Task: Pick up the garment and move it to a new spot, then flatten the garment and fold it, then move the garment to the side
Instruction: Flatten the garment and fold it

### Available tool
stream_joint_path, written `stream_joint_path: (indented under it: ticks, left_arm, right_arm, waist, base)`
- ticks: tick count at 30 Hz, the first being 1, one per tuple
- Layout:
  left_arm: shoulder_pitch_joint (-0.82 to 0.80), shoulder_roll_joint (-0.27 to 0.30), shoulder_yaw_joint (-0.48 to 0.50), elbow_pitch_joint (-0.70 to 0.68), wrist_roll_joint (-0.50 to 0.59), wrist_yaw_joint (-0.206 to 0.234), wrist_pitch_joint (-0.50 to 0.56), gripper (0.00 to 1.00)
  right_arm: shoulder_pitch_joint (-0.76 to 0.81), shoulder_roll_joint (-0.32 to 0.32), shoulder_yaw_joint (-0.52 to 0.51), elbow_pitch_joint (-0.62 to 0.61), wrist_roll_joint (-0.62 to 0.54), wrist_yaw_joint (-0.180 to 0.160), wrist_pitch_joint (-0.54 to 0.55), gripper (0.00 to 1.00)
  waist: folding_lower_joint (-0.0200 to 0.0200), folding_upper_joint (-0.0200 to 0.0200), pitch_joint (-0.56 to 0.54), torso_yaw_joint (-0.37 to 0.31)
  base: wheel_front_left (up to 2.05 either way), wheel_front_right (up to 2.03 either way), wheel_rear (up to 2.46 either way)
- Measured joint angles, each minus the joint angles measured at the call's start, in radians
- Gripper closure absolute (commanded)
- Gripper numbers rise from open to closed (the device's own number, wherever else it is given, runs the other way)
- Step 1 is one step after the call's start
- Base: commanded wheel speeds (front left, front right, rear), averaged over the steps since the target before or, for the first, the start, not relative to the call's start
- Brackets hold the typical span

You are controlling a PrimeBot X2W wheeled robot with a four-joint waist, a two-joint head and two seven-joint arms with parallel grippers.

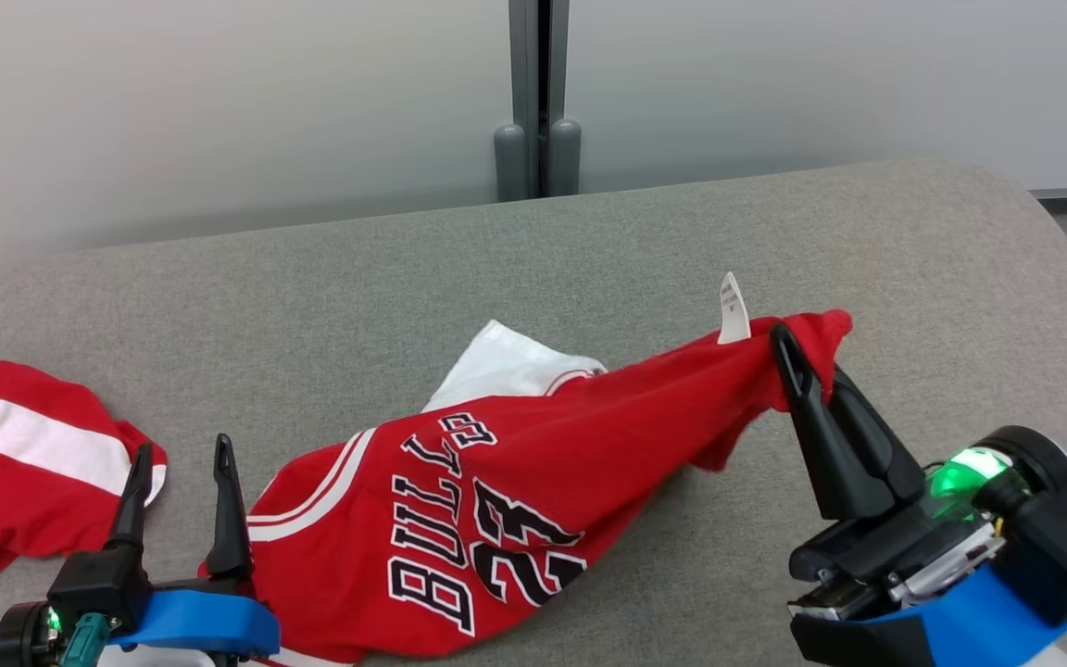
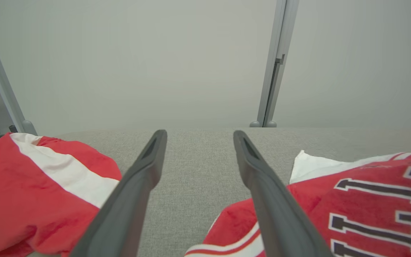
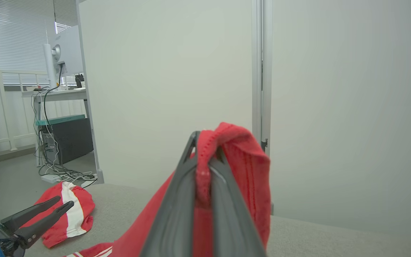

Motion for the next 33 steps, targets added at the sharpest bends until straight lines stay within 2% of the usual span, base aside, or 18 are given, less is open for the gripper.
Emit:
stream_joint_path:
  ticks: [3,6,19,23,33]
  left_arm:
    - [0.0,-0.001,0.005,-0.01,0.001,0.0,0.0,0.0]
    - [0.0,-0.002,0.009,-0.015,0.002,0.001,0.0,0.0]
    - [-0.004,-0.006,0.005,-0.009,0.007,-0.004,0.0,0.0]
    - [-0.023,-0.007,0.001,-0.005,0.007,-0.006,0.0,0.0]
    - [-0.08,-0.012,-0.041,0.007,0.006,-0.011,0.0,0.0]
  right_arm:
    - [0.015,0.01,-0.015,-0.065,-0.007,0.0,0.029,1.0]
    - [0.029,0.015,-0.034,-0.076,-0.009,0.0,0.04,1.0]
    - [0.026,0.026,-0.072,0.054,0.007,0.0,-0.017,1.0]
    - [-0.056,0.021,-0.078,0.16,0.011,0.0,-0.08,1.0]
    - [-0.377,-0.032,-0.059,0.552,-0.004,0.0,-0.152,1.0]
  waist:
    - [0.0,0.0,0.008,0.001]
    - [0.0,0.0,0.015,0.0]
    - [-0.0001,0.0,0.018,0.023]
    - [0.0,0.0,0.03,0.034]
    - [0.0002,0.0,0.077,0.097]
  base:
    - [0.0,0.0,0.0]
    - [0.0,0.0,0.0]
    - [0.0,0.0,0.0]
    - [0.0,0.0,0.0]
    - [0.0,0.0,0.0]
